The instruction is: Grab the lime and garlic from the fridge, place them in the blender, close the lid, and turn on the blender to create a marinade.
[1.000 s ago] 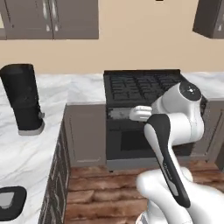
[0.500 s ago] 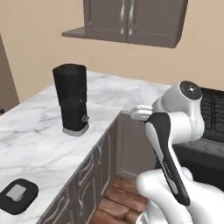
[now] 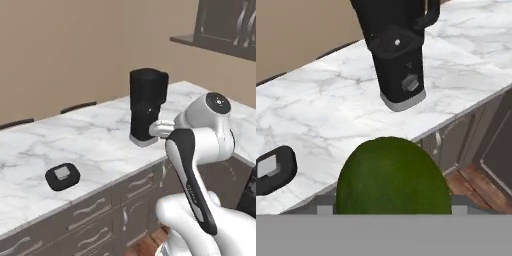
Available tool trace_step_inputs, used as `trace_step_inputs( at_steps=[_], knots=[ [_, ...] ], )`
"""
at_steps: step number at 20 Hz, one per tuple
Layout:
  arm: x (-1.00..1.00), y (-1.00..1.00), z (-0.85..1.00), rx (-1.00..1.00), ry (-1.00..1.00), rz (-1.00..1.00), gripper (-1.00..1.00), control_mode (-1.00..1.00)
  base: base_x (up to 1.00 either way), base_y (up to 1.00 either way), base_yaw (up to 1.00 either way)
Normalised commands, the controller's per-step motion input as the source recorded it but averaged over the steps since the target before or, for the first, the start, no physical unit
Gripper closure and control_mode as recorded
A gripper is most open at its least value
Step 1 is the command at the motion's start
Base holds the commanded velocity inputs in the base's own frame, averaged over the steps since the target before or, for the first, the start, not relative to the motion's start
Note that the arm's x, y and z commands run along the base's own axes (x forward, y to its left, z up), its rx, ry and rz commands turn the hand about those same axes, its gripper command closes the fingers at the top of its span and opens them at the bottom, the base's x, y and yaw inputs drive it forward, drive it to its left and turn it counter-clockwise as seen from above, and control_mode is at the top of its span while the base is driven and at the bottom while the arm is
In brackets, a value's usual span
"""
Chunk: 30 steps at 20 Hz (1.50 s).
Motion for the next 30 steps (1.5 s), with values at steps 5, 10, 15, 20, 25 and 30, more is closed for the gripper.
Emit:
trace_step_inputs(
  at_steps=[5, 10, 15, 20, 25, 30],
  knots=[
    [0.00, 0.00, 0.00, 0.00, 0.00, 0.00, 1.00, 1.00, 0.79, -0.72, 0.64],
    [0.00, 0.00, 0.00, 0.00, 0.00, 0.00, 1.00, 1.00, 1.00, -0.37, 0.44],
    [0.00, 0.05, 0.08, -0.02, 0.00, 0.04, 1.00, -1.00, 0.55, 0.16, 0.30],
    [0.00, 0.11, 0.93, -0.11, 0.00, 0.02, 1.00, -1.00, 0.00, 0.00, 0.00],
    [0.32, -0.15, 0.76, 0.00, 0.13, 0.00, 1.00, -1.00, 0.00, 0.00, 0.00],
    [0.88, -0.52, 0.33, 0.08, 0.28, 0.00, 1.00, -1.00, 0.00, 0.00, 0.00]
  ],
)
